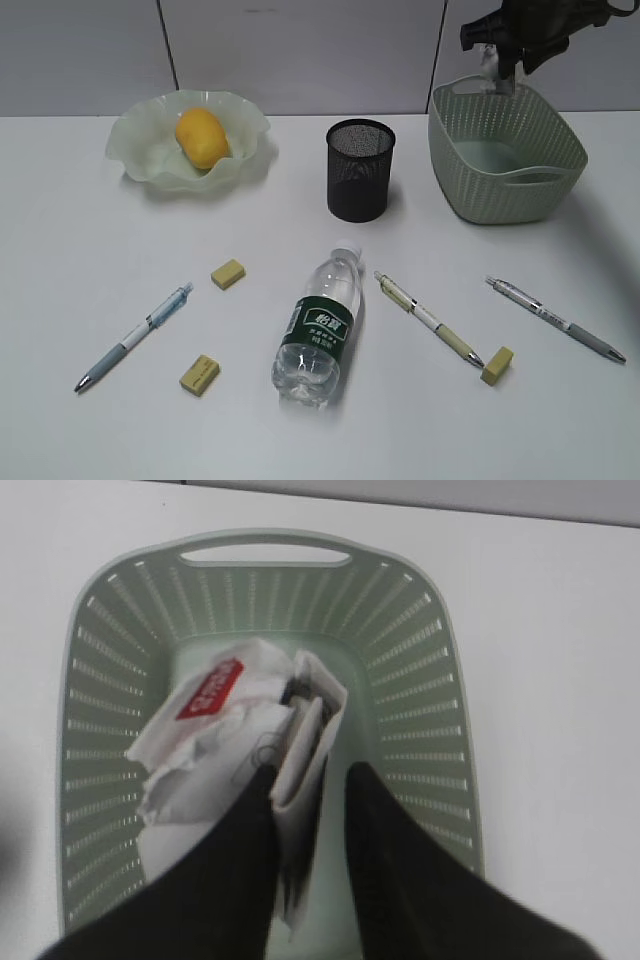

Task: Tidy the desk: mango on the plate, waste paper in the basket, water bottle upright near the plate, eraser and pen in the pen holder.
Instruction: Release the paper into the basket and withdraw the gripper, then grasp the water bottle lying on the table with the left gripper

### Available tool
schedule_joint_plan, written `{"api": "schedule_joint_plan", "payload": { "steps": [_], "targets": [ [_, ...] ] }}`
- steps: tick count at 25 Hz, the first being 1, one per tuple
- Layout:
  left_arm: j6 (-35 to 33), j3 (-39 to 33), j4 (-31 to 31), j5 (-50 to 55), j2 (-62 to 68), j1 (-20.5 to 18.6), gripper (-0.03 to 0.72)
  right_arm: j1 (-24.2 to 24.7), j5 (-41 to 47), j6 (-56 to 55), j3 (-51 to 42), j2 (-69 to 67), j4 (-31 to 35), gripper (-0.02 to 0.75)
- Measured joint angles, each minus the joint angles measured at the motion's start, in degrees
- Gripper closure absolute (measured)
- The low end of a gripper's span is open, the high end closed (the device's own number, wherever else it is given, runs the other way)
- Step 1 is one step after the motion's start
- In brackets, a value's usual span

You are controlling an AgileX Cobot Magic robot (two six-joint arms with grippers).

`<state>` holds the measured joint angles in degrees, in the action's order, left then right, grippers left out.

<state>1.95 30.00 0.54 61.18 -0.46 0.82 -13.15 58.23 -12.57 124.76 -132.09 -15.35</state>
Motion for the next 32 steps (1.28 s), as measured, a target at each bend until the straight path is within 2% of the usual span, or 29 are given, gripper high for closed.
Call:
{"api": "schedule_joint_plan", "payload": {
  "steps": [4, 7, 13, 19, 25, 28, 32],
  "targets": [
    [0.00, 0.00, 0.00, 0.00, 0.00, 0.00, 0.450, 0.00, 0.26, 0.05, 0.00, 0.00, 0.57, 0.288],
    [0.00, 0.00, 0.00, 0.00, 0.00, 0.00, 0.450, 0.00, 0.90, 0.11, 0.00, 0.00, 0.85, 0.178],
    [0.00, 0.00, 0.00, 0.00, 0.00, 0.00, 0.450, 0.00, 3.24, 0.17, 0.05, 0.00, 0.90, 0.163],
    [0.00, 0.00, 0.00, 0.00, 0.00, 0.00, 0.450, 0.00, 10.55, 0.72, 3.57, 0.00, 1.39, 0.163],
    [0.00, 0.00, 0.00, 0.00, 0.00, 0.00, 0.450, 0.00, 11.01, 3.00, 4.67, 2.63, 6.51, 0.206],
    [0.00, 0.00, 0.00, 0.00, 0.00, 0.00, 0.450, 0.34, 11.01, 4.68, 2.45, 6.22, 7.58, 0.229],
    [0.00, 0.00, 0.00, 0.00, 0.00, 0.00, 0.450, 3.35, 11.01, 5.15, -4.14, 11.86, 10.63, 0.237]
  ]
}}
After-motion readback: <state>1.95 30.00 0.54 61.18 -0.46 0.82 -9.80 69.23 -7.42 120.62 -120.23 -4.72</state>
